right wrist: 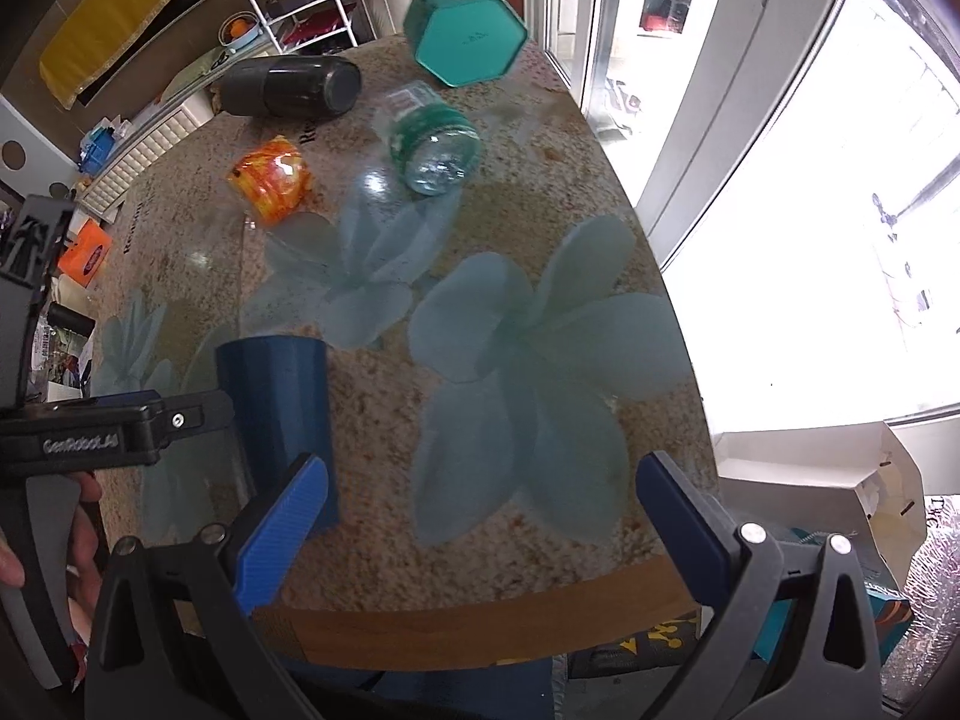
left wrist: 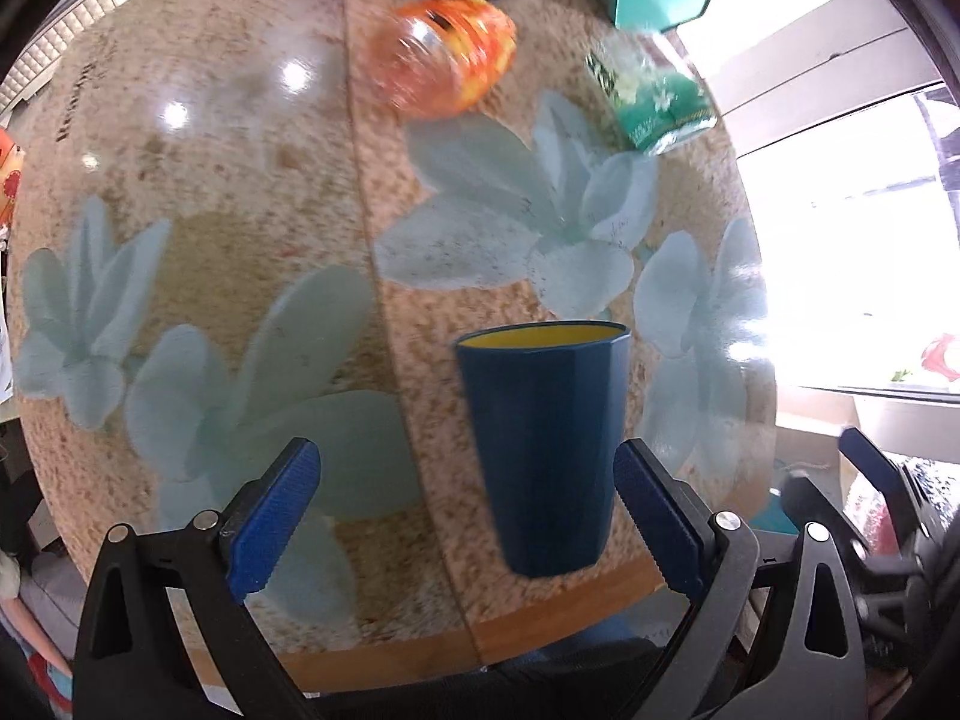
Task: Flip cup upright
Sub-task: 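Lower the cup upright onto the table and open the left tool, then move the right tool to the upright cup and close around it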
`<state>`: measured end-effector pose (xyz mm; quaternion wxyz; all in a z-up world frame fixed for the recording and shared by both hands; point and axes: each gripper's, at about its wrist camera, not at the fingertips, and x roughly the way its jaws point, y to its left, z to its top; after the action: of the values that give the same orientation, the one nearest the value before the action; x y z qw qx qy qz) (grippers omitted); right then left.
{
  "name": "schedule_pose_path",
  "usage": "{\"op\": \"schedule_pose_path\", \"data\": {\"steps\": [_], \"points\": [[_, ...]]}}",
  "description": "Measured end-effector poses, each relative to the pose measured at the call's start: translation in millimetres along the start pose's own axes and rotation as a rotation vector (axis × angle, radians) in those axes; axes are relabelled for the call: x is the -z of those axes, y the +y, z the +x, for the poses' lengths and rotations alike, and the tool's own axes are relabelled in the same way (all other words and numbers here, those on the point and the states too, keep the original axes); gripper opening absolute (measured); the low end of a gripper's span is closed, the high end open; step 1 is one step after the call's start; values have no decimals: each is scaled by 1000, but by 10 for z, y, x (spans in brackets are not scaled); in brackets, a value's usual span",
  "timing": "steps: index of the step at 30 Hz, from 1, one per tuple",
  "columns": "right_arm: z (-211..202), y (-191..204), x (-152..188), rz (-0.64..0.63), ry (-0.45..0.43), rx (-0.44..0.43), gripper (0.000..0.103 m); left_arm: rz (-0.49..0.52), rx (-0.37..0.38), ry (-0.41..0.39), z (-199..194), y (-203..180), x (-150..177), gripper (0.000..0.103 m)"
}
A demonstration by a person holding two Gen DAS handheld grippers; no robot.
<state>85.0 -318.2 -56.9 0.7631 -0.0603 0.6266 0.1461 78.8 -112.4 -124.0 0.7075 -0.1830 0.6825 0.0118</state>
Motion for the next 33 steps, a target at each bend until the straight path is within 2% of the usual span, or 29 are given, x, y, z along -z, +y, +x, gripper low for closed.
{"op": "schedule_pose_path", "data": {"steps": [6,12,17,21,31,33], "points": [[106,420,-91,-31,26,-27,103,-1,59,-43,-367,447,111,99],[253,834,-161,-100,49,-16,103,18,61,-102,-432,730,338,99],[483,1101,-259,-156,86,20,103,26,59,-101,-486,968,413,99],[712,1238,-326,-171,123,40,103,14,105,-83,-473,1172,424,102],[1221,1394,-424,-188,225,79,103,15,35,-81,-412,1350,424,103],[1306,1403,-427,-185,245,80,103,16,43,-80,-398,1352,433,103]]}}
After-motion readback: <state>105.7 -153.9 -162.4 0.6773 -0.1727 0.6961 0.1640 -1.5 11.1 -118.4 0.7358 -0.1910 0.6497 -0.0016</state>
